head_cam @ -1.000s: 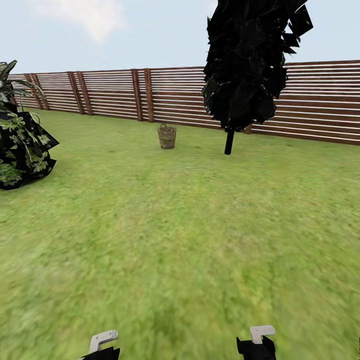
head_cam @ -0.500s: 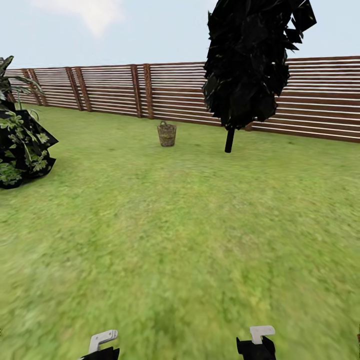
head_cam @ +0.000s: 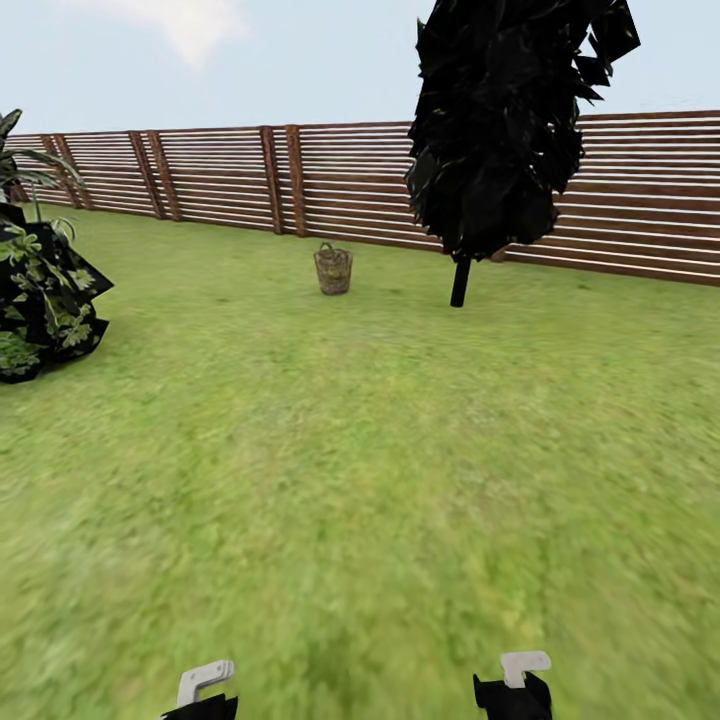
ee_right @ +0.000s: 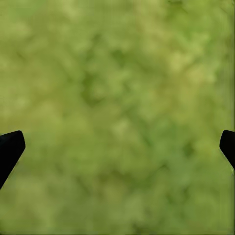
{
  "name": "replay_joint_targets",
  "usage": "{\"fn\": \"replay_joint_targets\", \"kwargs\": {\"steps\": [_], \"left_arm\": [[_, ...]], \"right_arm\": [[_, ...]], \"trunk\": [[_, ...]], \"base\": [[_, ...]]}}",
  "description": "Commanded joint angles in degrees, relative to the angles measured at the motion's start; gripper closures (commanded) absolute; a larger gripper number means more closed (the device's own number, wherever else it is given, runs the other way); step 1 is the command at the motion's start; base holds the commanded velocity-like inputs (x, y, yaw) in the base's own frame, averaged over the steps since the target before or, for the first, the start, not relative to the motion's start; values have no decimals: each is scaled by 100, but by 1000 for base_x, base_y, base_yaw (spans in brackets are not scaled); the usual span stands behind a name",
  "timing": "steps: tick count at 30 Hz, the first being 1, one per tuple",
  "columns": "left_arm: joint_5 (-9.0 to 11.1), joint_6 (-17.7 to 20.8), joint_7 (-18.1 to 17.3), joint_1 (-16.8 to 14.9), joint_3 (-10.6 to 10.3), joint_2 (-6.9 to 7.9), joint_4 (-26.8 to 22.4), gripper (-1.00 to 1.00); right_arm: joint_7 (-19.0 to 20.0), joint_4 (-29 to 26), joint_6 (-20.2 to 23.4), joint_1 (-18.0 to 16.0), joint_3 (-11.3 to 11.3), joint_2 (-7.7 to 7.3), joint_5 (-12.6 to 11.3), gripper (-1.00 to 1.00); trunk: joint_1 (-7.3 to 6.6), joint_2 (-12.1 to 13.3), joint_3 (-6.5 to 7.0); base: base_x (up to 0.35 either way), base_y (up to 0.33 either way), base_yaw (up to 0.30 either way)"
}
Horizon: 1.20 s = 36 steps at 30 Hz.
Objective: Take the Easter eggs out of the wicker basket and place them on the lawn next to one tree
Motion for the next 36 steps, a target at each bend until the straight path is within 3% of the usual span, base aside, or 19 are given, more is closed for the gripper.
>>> {"fn": "replay_joint_targets", "kwargs": {"steps": [1, 36], "left_arm": [[36, 38, -11, 0, 19, -2, -11, -100], [32, 38, -19, 0, 8, -6, -4, -100]], "right_arm": [[-29, 6, -12, -3, 12, 0, 33, -100], [-32, 176, -1, -1, 19, 10, 66, -100]], "trunk": [[-20, 40, 14], [-789, 1444, 546]], "base": [[315, 0, 0], [326, 0, 45]]}}
